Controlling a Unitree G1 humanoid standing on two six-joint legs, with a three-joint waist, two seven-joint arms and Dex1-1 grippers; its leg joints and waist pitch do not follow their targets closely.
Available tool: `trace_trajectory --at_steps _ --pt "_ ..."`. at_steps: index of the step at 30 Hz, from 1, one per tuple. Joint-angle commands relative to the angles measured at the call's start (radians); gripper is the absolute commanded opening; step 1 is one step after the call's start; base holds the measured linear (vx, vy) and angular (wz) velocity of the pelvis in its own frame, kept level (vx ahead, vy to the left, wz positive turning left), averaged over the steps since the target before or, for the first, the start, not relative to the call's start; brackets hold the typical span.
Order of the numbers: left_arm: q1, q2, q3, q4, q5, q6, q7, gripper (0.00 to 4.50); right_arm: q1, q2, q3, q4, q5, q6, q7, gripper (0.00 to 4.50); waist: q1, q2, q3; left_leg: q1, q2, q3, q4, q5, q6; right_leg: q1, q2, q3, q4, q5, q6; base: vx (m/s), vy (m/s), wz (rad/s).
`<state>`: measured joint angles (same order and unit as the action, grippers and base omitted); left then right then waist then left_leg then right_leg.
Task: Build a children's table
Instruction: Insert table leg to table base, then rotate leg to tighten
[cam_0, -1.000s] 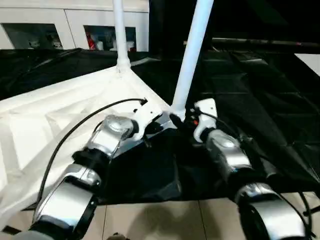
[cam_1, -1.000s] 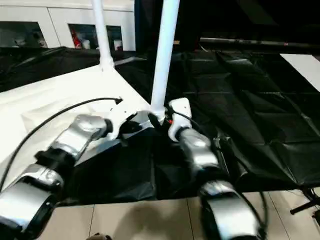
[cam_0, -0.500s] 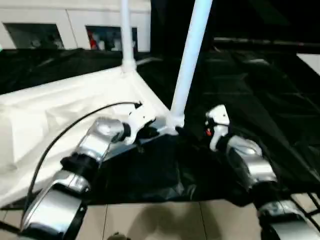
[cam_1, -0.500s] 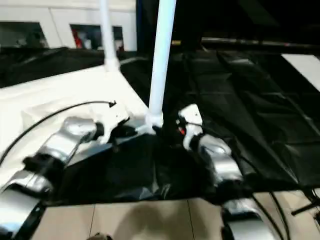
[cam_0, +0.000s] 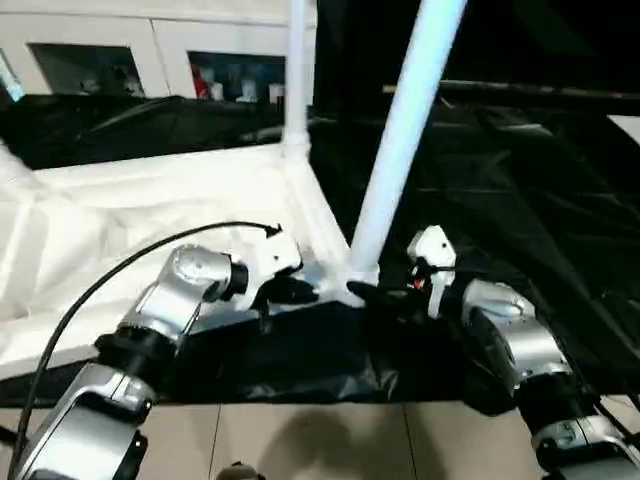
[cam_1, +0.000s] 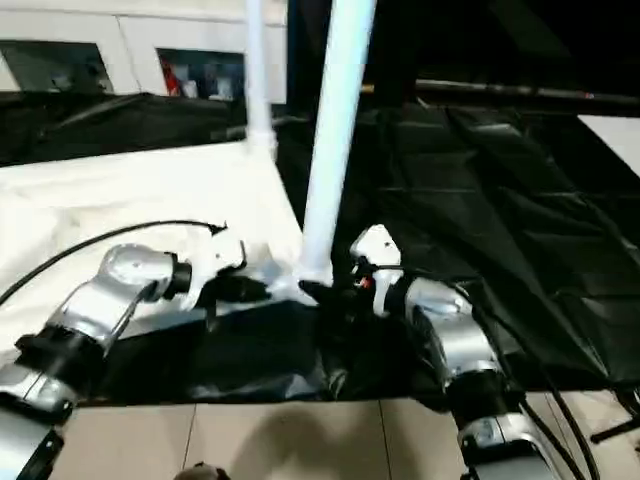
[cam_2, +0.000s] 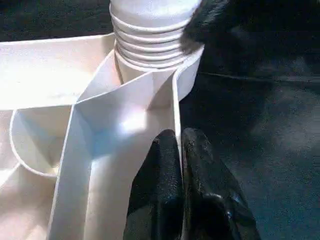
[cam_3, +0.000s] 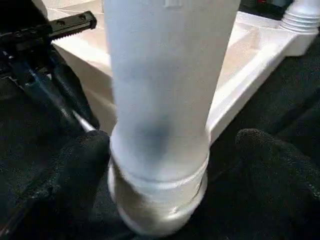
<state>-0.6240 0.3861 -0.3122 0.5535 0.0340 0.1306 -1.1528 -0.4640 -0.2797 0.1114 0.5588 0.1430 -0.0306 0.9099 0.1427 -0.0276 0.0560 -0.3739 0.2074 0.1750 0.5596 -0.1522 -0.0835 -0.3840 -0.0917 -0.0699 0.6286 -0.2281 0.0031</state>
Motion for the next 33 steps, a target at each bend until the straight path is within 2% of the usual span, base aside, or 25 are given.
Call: trace_trajectory --at_steps 1,11,12,15,19,21,23,25,27,28,33 --pt "0.013 -0.005 -0.036 -0.040 -0.009 0.000 -0.047 0.00 0.000 -0.014 0.009 -0.017 -0.015 -0.011 0.012 4.44 -0.007 0.008 -0.070 0.017 0.025 0.000 -0.050 -0.165 0.042 0.047 -0.049 0.045 -0.063 0.061 -0.252 0.000 0.000 0.00" --pt "0.027 -0.001 -0.041 -0.081 -0.014 0.016 -0.065 0.00 -0.022 -0.007 0.031 0.016 -0.023 -0.044 0.041 4.44 -0.007 0.005 -0.071 0.014 0.023 0.000 -0.047 -0.154 0.046 0.048 -0.048 0.044 -0.060 0.067 -0.248 0.000 0.000 0.00" --pt "0.029 -0.001 -0.040 -0.083 -0.013 0.018 -0.064 0.00 -0.026 -0.005 0.033 0.023 -0.022 -0.047 0.043 4.27 -0.007 0.004 -0.071 0.014 0.023 0.000 -0.046 -0.150 0.048 0.048 -0.047 0.044 -0.059 0.072 -0.249 0.000 0.000 0.00" --pt "0.030 -0.002 -0.037 -0.086 -0.011 0.021 -0.064 0.00 -0.032 -0.004 0.035 0.033 -0.025 -0.051 0.047 4.16 -0.006 0.005 -0.072 0.015 0.023 0.000 -0.046 -0.151 0.049 0.048 -0.048 0.044 -0.059 0.067 -0.250 0.000 0.000 0.00" --pt "0.032 -0.002 -0.036 -0.089 -0.010 0.025 -0.060 0.00 -0.038 0.000 0.033 0.045 -0.031 -0.056 0.048 3.71 -0.007 0.002 -0.072 0.013 0.022 0.000 -0.044 -0.140 0.054 0.049 -0.047 0.044 -0.057 0.078 -0.252 0.000 0.000 0.00" --pt "0.033 -0.002 -0.036 -0.089 -0.011 0.025 -0.059 0.00 -0.040 0.001 0.034 0.049 -0.031 -0.057 0.047 3.65 -0.007 0.002 -0.073 0.013 0.022 0.001 -0.043 -0.138 0.057 0.049 -0.047 0.044 -0.056 0.078 -0.252 0.000 0.000 0.00" --pt "0.034 -0.001 -0.035 -0.088 -0.009 0.026 -0.058 0.00 -0.045 0.001 0.036 0.065 -0.032 -0.066 0.046 3.38 -0.007 0.002 -0.073 0.013 0.022 0.000 -0.042 -0.130 0.060 0.049 -0.047 0.043 -0.055 0.084 -0.253 0.000 0.000 0.00" --pt "0.035 -0.001 -0.035 -0.089 -0.008 0.027 -0.056 0.00 -0.047 0.001 0.038 0.073 -0.033 -0.070 0.045 3.31 -0.007 0.003 -0.074 0.012 0.022 0.000 -0.042 -0.130 0.061 0.049 -0.048 0.043 -0.055 0.086 -0.256 0.000 0.000 0.00" --pt "0.035 -0.001 -0.035 -0.089 -0.008 0.028 -0.055 0.00 -0.048 0.002 0.038 0.077 -0.034 -0.072 0.045 3.04 -0.008 0.003 -0.074 0.013 0.022 0.000 -0.042 -0.131 0.061 0.049 -0.047 0.043 -0.055 0.084 -0.257 0.000 0.000 0.00" --pt "0.035 0.000 -0.034 -0.088 -0.008 0.028 -0.056 0.00 -0.050 0.003 0.038 0.081 -0.035 -0.073 0.043 3.04 -0.007 0.006 -0.074 0.013 0.022 0.000 -0.042 -0.135 0.059 0.049 -0.048 0.043 -0.055 0.080 -0.258 0.000 0.000 0.00" --pt "0.032 -0.011 -0.029 -0.071 -0.003 0.038 -0.031 0.00 -0.047 0.024 0.017 0.109 -0.036 -0.044 -0.010 2.81 -0.010 0.005 -0.073 0.013 0.022 -0.001 -0.044 -0.151 0.049 0.048 -0.048 0.043 -0.057 0.058 -0.256 0.000 0.000 0.00"
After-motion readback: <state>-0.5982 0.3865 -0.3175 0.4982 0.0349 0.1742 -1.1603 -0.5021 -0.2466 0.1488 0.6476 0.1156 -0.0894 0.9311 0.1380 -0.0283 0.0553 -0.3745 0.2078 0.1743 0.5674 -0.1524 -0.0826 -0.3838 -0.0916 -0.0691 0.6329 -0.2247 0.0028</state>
